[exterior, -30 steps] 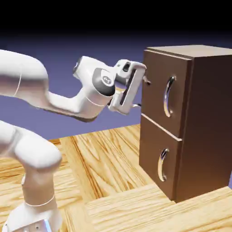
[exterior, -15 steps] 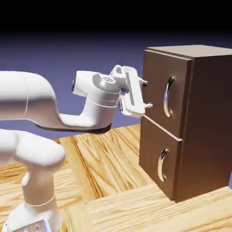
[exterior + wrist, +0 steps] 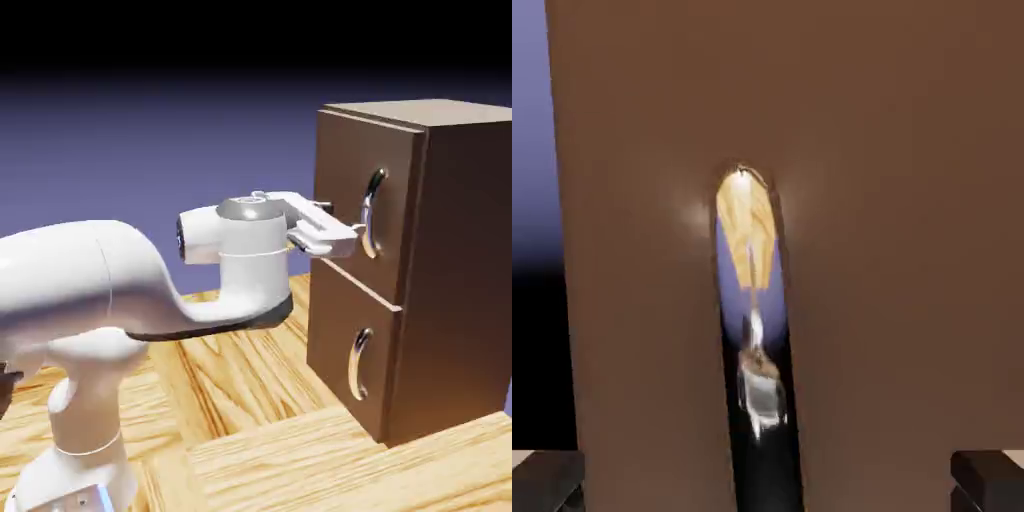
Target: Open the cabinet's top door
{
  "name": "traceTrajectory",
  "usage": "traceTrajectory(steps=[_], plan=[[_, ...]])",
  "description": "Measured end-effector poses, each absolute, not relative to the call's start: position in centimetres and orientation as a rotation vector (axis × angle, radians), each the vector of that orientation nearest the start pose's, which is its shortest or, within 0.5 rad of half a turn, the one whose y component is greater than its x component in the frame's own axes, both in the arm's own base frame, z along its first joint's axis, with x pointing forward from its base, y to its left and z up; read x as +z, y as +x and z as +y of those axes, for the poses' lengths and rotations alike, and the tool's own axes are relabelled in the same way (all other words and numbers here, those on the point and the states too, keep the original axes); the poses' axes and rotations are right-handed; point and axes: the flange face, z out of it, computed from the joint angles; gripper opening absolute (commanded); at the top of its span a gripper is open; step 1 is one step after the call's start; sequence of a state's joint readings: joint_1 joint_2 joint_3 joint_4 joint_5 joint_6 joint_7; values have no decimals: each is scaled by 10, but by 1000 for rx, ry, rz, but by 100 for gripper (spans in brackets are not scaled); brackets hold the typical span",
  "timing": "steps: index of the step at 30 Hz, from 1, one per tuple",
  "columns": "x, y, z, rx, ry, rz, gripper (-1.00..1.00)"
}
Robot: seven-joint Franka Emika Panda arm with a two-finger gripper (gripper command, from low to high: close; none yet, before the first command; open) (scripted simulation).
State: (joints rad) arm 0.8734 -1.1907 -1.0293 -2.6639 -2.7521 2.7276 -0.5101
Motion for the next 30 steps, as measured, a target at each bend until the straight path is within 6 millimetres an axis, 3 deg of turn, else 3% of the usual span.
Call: traceTrajectory(steps=[1,5,6,8,11,20,30], plan=[[473,353,-52,665,567,1507,0],[473,393,-50,666,568,1507,0],[473,402,-49,665,567,1507,-100],[473,402,-49,665,567,1507,-100],[473,380,-36,592,635,1471,-100],[473,321,13,382,817,1357,-100],[473,281,70,188,972,1238,-100]])
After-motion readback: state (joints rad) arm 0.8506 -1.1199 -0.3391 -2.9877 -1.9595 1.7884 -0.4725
